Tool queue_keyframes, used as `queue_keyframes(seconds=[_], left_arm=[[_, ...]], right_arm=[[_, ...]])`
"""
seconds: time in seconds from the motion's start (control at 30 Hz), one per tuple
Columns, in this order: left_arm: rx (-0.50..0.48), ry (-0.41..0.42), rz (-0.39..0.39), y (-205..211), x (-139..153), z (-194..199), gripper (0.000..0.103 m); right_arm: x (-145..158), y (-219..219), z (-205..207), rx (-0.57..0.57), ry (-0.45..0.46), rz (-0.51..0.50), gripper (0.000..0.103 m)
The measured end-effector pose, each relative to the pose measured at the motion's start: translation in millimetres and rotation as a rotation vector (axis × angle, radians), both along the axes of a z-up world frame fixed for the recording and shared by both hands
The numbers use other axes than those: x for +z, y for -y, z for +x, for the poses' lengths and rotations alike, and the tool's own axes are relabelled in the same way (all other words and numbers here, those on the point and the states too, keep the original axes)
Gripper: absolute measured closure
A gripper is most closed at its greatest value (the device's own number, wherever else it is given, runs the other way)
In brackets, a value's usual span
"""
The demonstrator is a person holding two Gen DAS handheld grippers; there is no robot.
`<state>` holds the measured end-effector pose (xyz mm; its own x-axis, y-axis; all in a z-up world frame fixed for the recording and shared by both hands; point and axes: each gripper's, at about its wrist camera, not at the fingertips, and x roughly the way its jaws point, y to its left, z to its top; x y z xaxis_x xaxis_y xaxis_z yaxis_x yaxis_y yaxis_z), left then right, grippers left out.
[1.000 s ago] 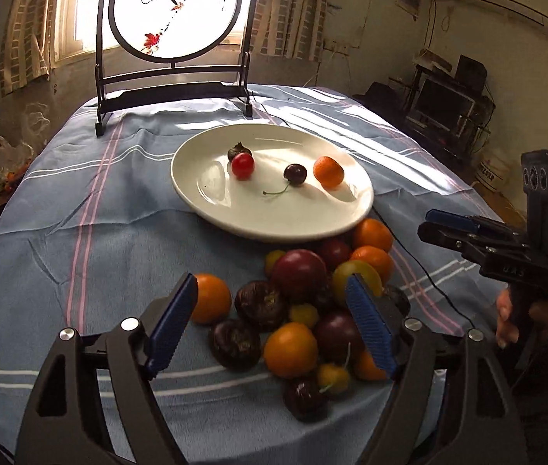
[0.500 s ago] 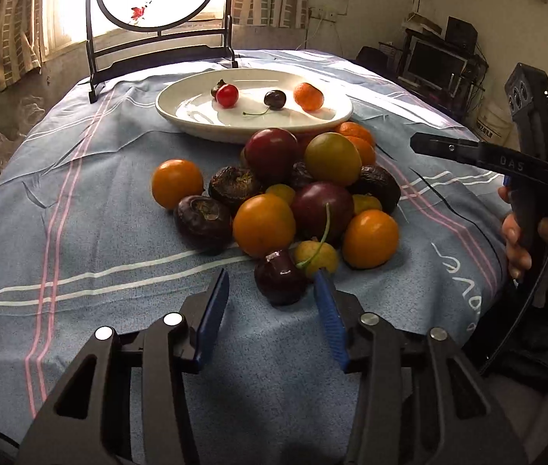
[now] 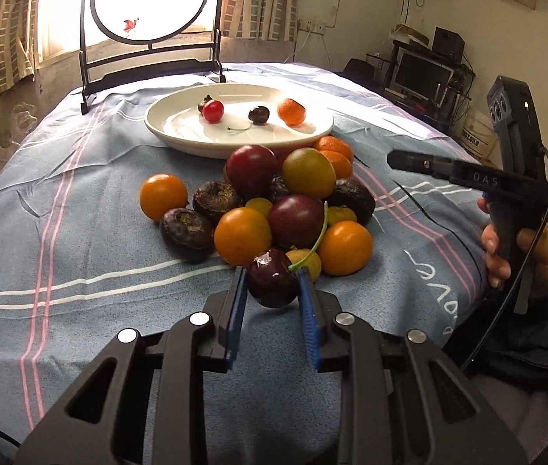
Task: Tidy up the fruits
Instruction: 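Grasp a dark cherry with the left tool while the right tool grasps a tangerine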
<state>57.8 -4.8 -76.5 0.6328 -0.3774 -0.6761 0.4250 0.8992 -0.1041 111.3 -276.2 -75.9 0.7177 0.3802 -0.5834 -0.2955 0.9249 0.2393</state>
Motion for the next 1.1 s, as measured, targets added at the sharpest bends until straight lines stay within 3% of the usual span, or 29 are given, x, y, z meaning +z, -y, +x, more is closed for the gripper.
queue_keyframes(seconds=[0.17,0.3,0.57,0.7,1.1], left_arm=[[0.067,0.037,-0.046,-25.7,18.7,-2.6,0.078],[0.088,0.038,-0.068,-34.5,20.1,-2.9,0.078],[0.08,0.028,-0.081,-37.4,16.0,-4.4,0.078],[0.08,0.018,-0.085,-37.8,12.0,-2.5,0.078],[0.08,0.029,-0.092,-36.3,15.6,-3.1,0.078]], right_arm=[[9.5,-49.9,-38.4,0.22,0.003,-0.036,0.047],[4.9,-84.7,-49.5,0.302,-0.005,-0.118,0.048],[-8.7,-101.4,-34.5,0.295,-0.072,-0.126,0.052],[-7.9,-104.5,-34.3,0.283,-0.05,-0.145,0.068],[11.2,-66.4,-36.7,0.239,-0.031,0.015,0.068]])
